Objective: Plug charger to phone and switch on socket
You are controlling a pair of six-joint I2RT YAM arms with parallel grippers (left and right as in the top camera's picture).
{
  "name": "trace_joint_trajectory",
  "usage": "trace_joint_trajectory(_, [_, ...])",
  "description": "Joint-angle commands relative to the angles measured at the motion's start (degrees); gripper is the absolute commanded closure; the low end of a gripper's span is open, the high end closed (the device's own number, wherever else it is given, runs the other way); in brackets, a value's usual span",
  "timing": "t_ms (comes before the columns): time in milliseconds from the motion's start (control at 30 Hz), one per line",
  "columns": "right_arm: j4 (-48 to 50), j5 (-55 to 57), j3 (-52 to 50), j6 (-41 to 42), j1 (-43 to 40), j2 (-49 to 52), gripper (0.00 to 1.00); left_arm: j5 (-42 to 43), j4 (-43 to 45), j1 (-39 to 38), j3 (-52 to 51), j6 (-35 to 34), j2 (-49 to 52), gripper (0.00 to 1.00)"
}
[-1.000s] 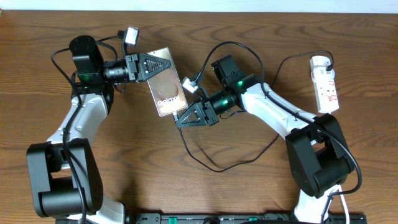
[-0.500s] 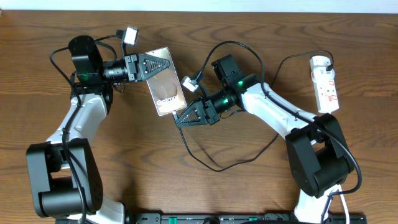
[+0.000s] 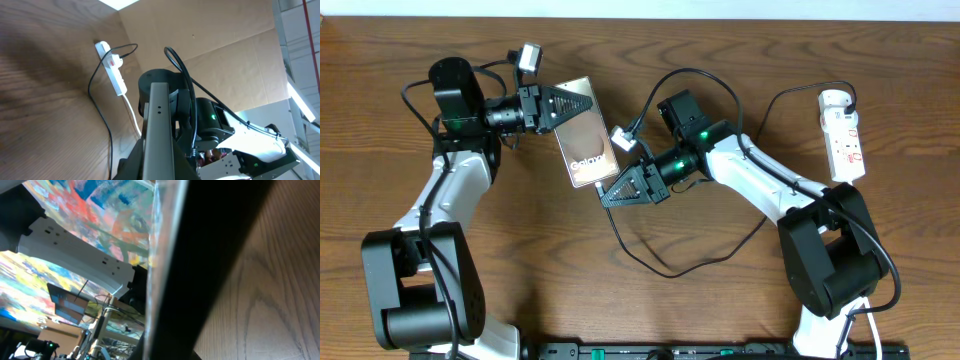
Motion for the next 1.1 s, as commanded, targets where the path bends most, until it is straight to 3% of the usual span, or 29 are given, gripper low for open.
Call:
trace_joint_trajectory(0, [-0.04,-0.2,0.33,-1.16,0.98,0.0,0.99,1.36,0.52,0.13,0.42,-2.03,0.11,0.93])
trace_joint_trajectory(400, [1.51,-2.19,0.33,-1.14,0.98,0.0,0.99,1.38,1.4,0.13,0.42,2.69,0.11,0.93])
trace_joint_trajectory(1067, [1.95,-2.16,0.33,-1.09,0.63,0.0,0.99,1.38,1.38,0.13,0.42,1.7,0.11,0.93])
